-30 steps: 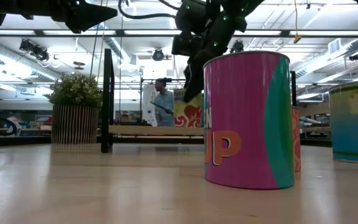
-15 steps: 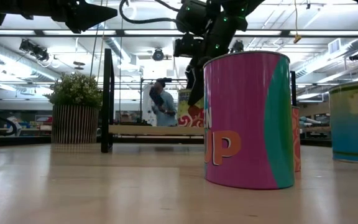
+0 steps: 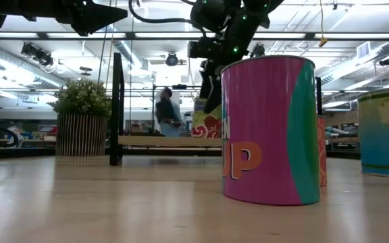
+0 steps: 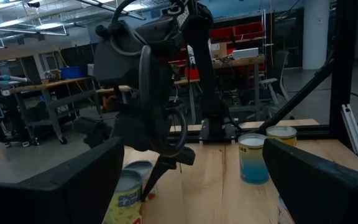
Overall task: Pick and place cans onto a shelf
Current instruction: Put the green can on the shelf
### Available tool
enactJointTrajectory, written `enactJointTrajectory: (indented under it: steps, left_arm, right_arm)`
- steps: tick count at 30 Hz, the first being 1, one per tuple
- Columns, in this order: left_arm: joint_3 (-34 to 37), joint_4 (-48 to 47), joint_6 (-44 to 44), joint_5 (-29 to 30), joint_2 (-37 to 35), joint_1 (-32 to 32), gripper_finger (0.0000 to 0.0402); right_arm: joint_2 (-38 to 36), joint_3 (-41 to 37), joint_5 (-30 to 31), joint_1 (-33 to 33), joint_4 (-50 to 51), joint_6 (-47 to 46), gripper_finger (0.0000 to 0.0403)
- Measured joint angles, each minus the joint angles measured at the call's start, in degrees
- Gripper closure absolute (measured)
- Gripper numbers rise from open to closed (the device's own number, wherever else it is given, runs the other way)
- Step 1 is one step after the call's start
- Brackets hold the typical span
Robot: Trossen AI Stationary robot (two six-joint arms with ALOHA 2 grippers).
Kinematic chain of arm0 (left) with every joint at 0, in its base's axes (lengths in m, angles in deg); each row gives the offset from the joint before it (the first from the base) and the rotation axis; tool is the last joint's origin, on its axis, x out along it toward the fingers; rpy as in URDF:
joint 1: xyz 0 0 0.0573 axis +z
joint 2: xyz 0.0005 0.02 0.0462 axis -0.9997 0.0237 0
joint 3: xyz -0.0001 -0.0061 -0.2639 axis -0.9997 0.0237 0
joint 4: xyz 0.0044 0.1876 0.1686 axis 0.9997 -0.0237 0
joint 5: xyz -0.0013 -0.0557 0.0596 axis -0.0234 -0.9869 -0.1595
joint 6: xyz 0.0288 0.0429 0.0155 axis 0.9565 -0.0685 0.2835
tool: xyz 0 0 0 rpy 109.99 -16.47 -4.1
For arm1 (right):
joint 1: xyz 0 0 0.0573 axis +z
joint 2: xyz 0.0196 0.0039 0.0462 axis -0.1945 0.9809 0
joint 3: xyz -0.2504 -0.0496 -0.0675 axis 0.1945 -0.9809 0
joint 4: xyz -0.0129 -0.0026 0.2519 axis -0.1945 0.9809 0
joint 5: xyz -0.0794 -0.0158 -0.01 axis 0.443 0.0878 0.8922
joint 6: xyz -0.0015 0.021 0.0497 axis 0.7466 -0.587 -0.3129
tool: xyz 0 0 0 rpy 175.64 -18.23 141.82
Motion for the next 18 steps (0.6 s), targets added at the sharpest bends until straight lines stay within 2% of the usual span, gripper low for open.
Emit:
enactJointTrajectory:
  steps: [5, 14, 18]
  left_arm:
    - [-0.01, -0.02, 0.06, -0.01, 0.00, -0.02, 0.0013]
    - [-0.01, 0.00, 0.04, -0.01, 0.00, 0.00, 0.0013]
    - [-0.02, 0.73, 0.02, -0.01, 0.00, -0.01, 0.0013]
  right_arm:
    - [0.00, 0.00, -3.41, -0.79, -0.79, 0.52, 0.0050]
    - [0.00, 0.00, -3.33, -1.23, -1.10, 0.79, 0.0012]
    - [0.00, 0.00, -3.23, -1.15, -2.30, 2.25, 0.0009]
